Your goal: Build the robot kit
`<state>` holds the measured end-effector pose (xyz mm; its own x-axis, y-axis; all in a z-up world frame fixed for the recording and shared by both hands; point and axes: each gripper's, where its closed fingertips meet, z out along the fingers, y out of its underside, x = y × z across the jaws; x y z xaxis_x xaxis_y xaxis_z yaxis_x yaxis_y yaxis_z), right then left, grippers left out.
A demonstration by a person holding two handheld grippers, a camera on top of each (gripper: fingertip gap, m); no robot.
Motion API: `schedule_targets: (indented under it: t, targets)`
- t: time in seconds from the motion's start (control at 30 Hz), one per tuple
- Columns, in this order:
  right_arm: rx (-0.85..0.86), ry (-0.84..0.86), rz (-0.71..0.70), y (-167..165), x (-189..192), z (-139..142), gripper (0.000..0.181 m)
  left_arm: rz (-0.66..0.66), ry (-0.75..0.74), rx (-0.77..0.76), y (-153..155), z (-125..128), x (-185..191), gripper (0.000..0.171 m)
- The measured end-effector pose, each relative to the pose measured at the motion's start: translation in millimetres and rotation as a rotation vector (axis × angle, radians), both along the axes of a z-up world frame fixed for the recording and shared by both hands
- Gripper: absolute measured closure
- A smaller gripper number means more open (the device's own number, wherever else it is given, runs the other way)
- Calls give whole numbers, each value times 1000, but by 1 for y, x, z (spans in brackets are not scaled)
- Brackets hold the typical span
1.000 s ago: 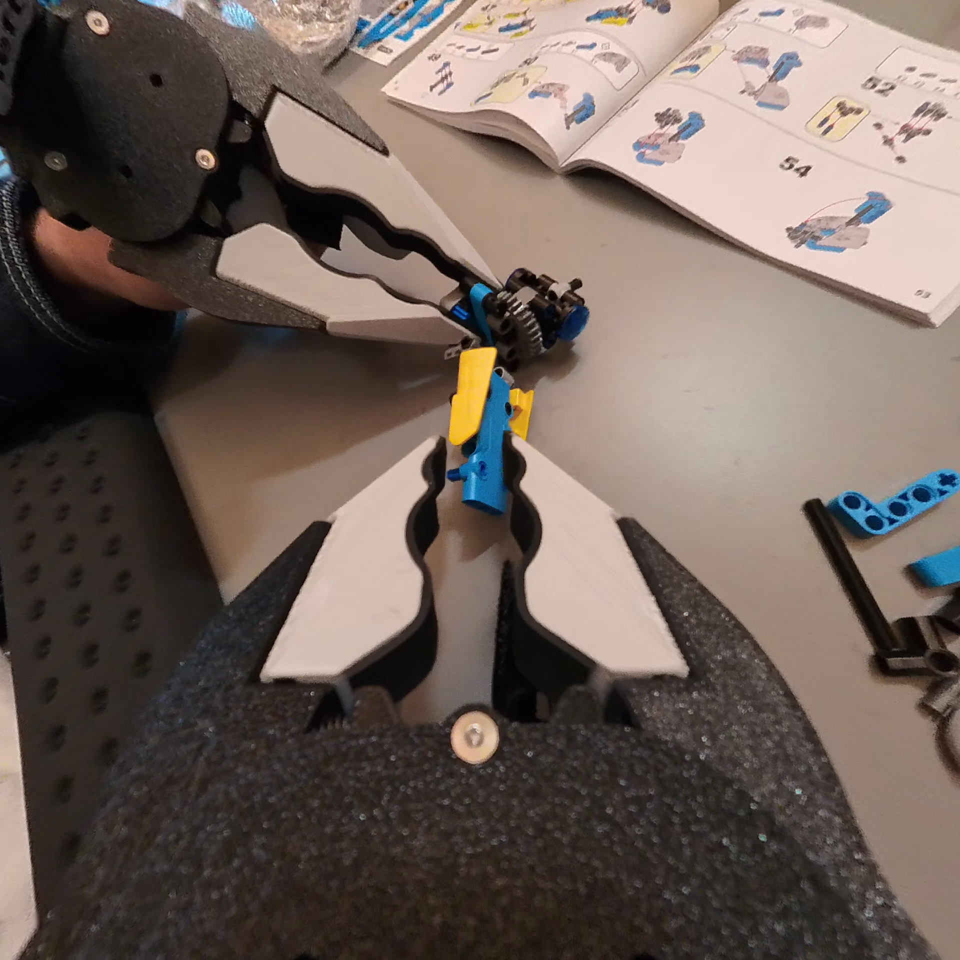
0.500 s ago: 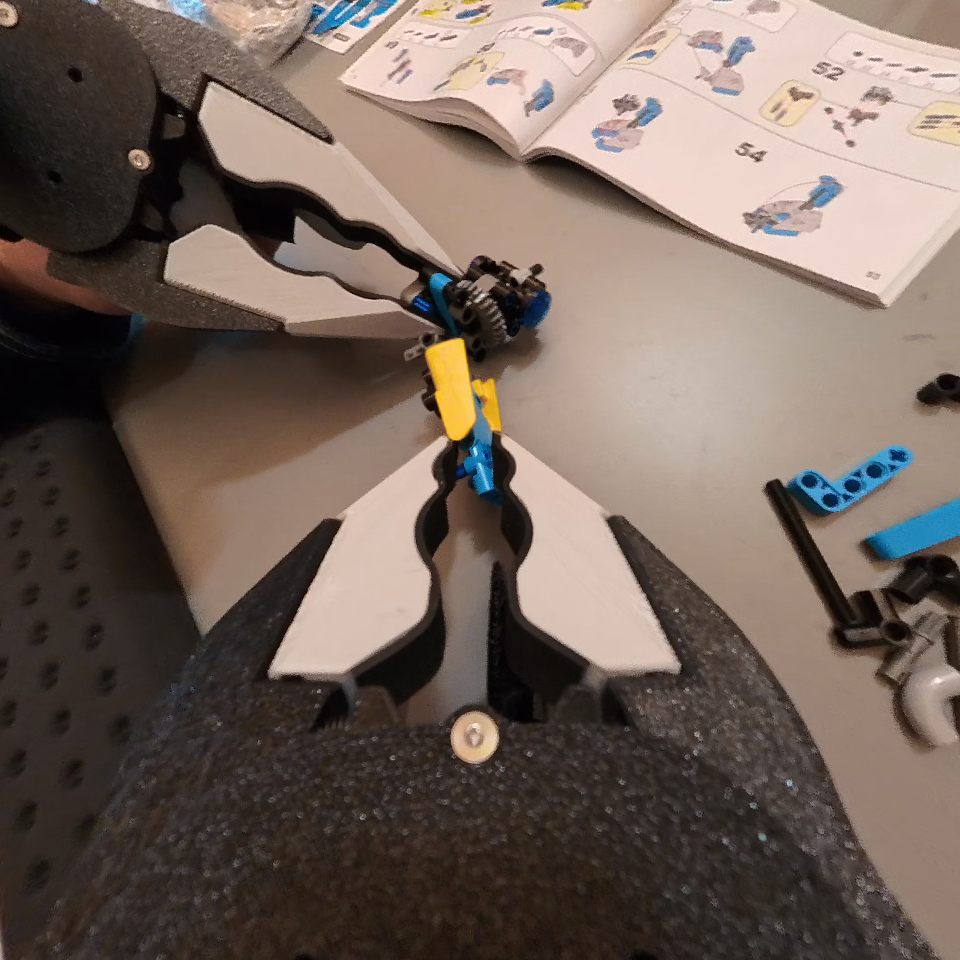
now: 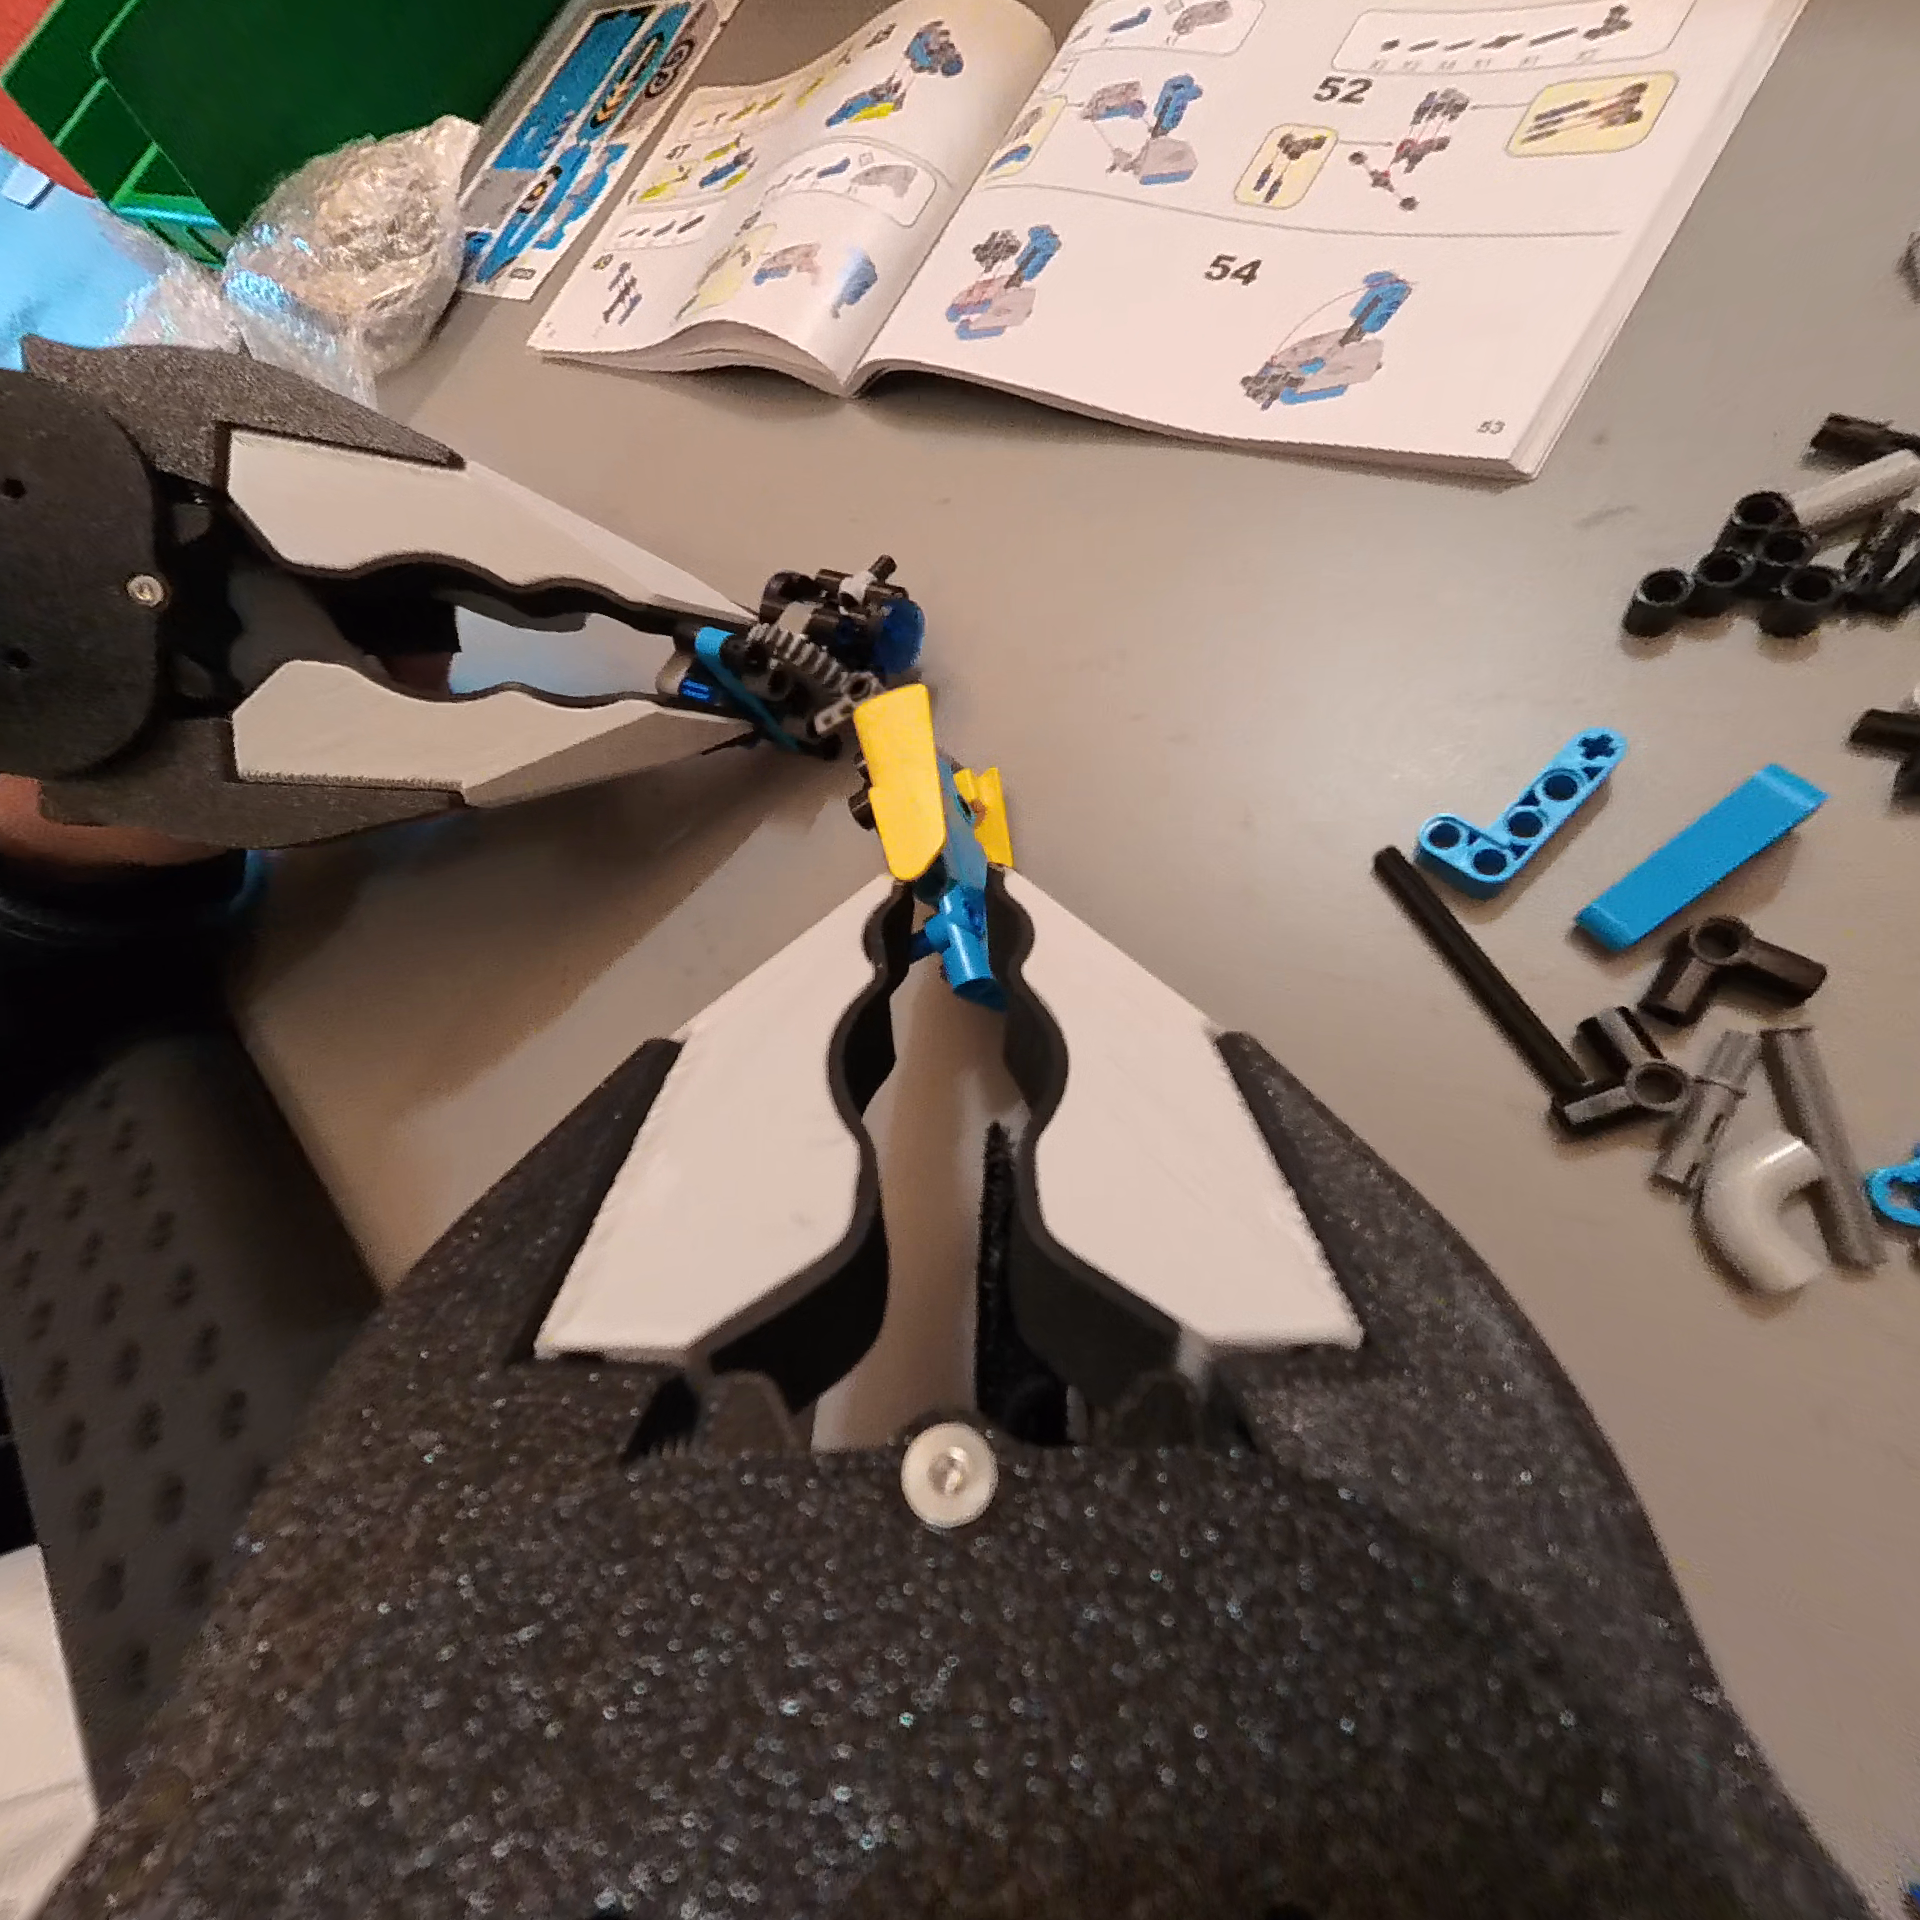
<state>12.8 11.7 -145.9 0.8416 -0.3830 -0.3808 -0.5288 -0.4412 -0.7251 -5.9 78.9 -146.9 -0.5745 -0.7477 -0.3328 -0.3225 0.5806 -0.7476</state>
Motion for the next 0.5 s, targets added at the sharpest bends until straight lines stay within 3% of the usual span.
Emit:
schedule_targets:
  t: [0.17,0.5]
  targets:
    - [-9,-30,8,0,0,0,168,103,82,-115,-5,0,-2,155]
    - [-4,-137,67,7,-1,8,158,75,65,-91,-16,0,-4,155]
